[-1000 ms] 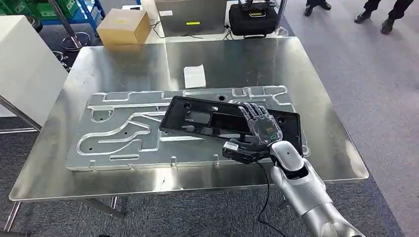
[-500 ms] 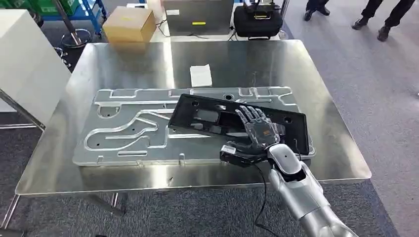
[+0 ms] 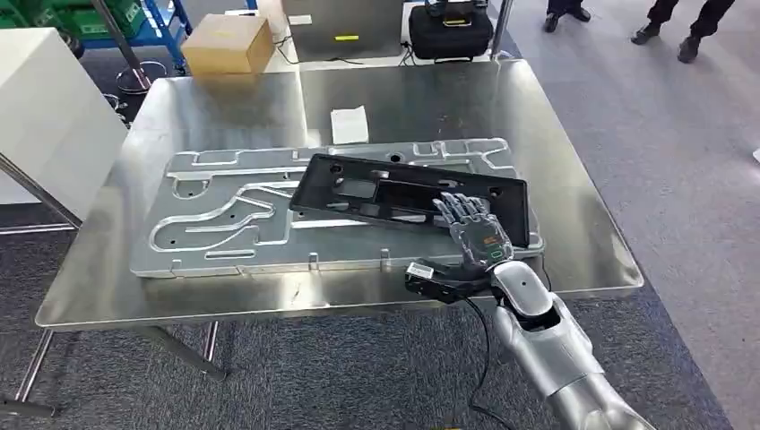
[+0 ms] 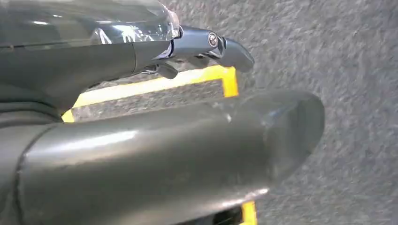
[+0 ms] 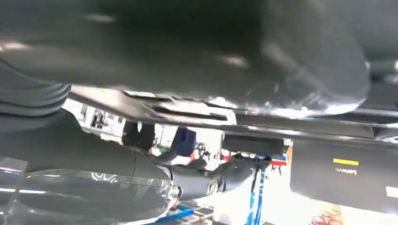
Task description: Take the parts from the cabinet and place them on the table.
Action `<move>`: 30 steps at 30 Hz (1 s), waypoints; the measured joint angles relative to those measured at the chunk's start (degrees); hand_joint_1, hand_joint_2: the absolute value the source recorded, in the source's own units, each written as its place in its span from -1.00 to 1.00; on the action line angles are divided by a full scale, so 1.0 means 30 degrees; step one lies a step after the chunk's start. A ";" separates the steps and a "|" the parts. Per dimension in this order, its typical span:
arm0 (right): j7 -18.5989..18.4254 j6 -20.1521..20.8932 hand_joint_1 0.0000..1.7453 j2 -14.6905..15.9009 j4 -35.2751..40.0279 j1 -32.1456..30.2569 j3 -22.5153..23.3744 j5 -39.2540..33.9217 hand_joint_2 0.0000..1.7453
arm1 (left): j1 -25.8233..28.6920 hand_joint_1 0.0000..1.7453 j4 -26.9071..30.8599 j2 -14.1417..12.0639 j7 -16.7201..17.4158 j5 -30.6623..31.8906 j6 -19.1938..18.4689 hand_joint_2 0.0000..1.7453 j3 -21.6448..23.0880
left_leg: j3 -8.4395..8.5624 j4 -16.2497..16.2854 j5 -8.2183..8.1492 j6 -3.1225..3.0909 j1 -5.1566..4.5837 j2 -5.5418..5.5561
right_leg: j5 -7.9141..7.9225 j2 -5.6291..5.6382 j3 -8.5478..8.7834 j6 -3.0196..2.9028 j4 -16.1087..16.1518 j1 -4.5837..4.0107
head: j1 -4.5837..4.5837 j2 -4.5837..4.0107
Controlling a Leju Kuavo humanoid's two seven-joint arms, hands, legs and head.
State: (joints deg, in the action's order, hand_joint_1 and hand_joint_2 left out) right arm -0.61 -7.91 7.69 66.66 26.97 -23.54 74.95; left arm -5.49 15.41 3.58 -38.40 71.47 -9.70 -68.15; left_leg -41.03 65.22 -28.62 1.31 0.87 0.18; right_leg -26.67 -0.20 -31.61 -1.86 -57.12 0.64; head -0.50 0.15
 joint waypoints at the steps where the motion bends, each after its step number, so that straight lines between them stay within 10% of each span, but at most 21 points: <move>1: 0.0014 0.0000 -1.00 0.0000 -0.0007 -0.0043 -0.0007 0.0022 -1.00 | -0.0014 -1.00 0.0000 0.0007 0.0000 -0.0007 0.0000 -1.00 0.0000 | -0.0287 0.1468 -0.1002 0.0058 -0.0004 0.0008 | 0.0221 -0.0002 -0.0273 -0.0013 -0.0017 -0.0038 | -0.0029 0.0000; 2: 0.0015 0.0000 -1.00 0.0000 -0.0007 -0.0079 -0.0007 0.0022 -1.00 | -0.0023 -1.00 0.0000 0.0007 -0.0007 -0.0007 0.0007 -1.00 0.0000 | -0.0482 0.2791 -0.1481 0.0113 -0.0002 0.0005 | 0.0435 -0.0006 -0.0588 -0.0013 -0.0045 -0.0072 | -0.0014 0.0000; 4: 0.0014 0.0000 -1.00 0.0000 -0.0007 -0.0166 -0.0007 0.0029 -1.00 | -0.0016 -1.00 0.0000 0.0007 0.0000 -0.0014 0.0000 -1.00 0.0000 | 0.0093 0.3345 -0.0763 0.0125 -0.0004 0.0004 | 0.0837 -0.0008 -0.1205 0.0051 -0.0154 -0.0101 | -0.0014 0.0000; 6: 0.0015 0.0000 -1.00 0.0000 -0.0007 -0.0182 -0.0007 0.0065 -1.00 | -0.0031 -1.00 0.0000 0.0007 0.0007 -0.0014 0.0000 -1.00 0.0000 | 0.1982 0.1154 0.0430 0.0018 -0.0005 0.0004 | 0.1139 -0.0002 -0.1759 0.0159 -0.0314 -0.0102 | -0.0015 0.0000; 8: 0.0014 -0.0007 -1.00 0.0000 0.0044 -0.0174 0.0000 0.0131 -1.00 | -0.0129 -1.00 0.0000 0.0000 0.0015 -0.0022 0.0000 -1.00 0.0000 | 0.4382 -0.2218 -0.0390 -0.0199 -0.0156 0.0024 | 0.1354 0.0008 -0.2126 0.0362 -0.0571 -0.0195 | -0.0015 0.0000; 12: 0.0015 -0.0007 -1.00 0.0007 0.0058 -0.0204 -0.0015 0.0175 -1.00 | -0.0110 -1.00 0.0000 0.0007 0.0029 -0.0036 0.0000 -1.00 0.0000 | 0.4050 -0.2577 -0.0034 -0.0660 -0.0182 0.0018 | 0.2037 -0.0002 -0.2155 0.0865 -0.0401 -0.0180 | 0.0014 0.0000; 13: 0.0015 -0.0007 -1.00 0.0022 0.0051 -0.0226 -0.0007 0.0175 -1.00 | -0.0136 -1.00 0.0000 0.0080 0.0022 -0.0036 -0.0007 -1.00 0.0007 | 0.3947 -0.2674 0.0242 -0.0809 -0.0060 -0.0161 | 0.1715 0.0106 -0.2281 0.0932 -0.0578 -0.0033 | 0.0058 0.0000; 17: 0.0022 0.0000 -1.00 0.0022 0.0051 -0.0276 -0.0007 0.0204 -1.00 | -0.0162 -1.00 0.0000 0.0095 0.0022 -0.0036 -0.0007 -1.00 0.0015 | 0.2803 -0.2654 0.1213 -0.1080 -0.0102 -0.0181 | -0.2405 0.0085 -0.3520 0.1218 -0.5112 0.0047 | -0.0073 0.0000; 19: 0.0022 0.0000 -1.00 0.0022 0.0051 -0.0364 -0.0007 0.0240 -1.00 | -0.0153 -1.00 0.0000 0.0095 0.0022 -0.0036 0.0000 -1.00 0.0022 | 0.2095 -0.2550 0.1665 -0.1011 -0.0098 -0.0188 | -0.1766 0.0081 -0.3179 0.1288 -0.6071 0.0079 | -0.0102 0.0000; 21: 0.0022 -0.0007 -1.00 0.0022 0.0058 -0.0355 -0.0007 0.0248 -1.00 | -0.0155 -1.00 0.0000 0.0124 0.0022 -0.0036 0.0000 -1.00 0.0029 | 0.1515 -0.2403 0.2009 -0.0889 -0.0090 -0.0192 | -0.0456 0.0075 -0.1549 0.1224 -0.4269 0.0098 | -0.0087 0.0000; 23: 0.0022 -0.0015 -1.00 0.0022 0.0168 -0.0322 -0.0007 0.0255 -1.00 | -0.0164 -1.00 0.0000 0.0153 0.0015 -0.0036 -0.0007 -1.00 0.0044 | 0.1159 -0.2236 0.2285 -0.0687 -0.0170 -0.0156 | -0.1145 0.0086 0.0976 0.1034 -0.0896 0.0003 | -0.0109 0.0000; 30: 0.0022 -0.0022 -1.00 0.0022 0.0262 -0.0326 -0.0022 0.0335 -1.00 | -0.0167 -1.00 0.0000 0.0167 -0.0007 -0.0058 -0.0007 -1.00 0.0117 | 0.1084 -0.2435 0.2864 -0.0348 -0.0129 -0.0170 | -0.1161 0.0081 0.1054 0.0754 -0.0145 -0.0165 | -0.0102 0.0000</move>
State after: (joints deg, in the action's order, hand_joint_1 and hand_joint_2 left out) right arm -0.55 -7.98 7.76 67.45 25.99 -23.61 75.95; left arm -5.99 15.41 4.09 -38.42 71.30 -9.73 -67.80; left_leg -37.78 57.92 -20.03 0.26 0.49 -0.33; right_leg -30.16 0.04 -28.45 0.41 -57.55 0.14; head -0.81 0.15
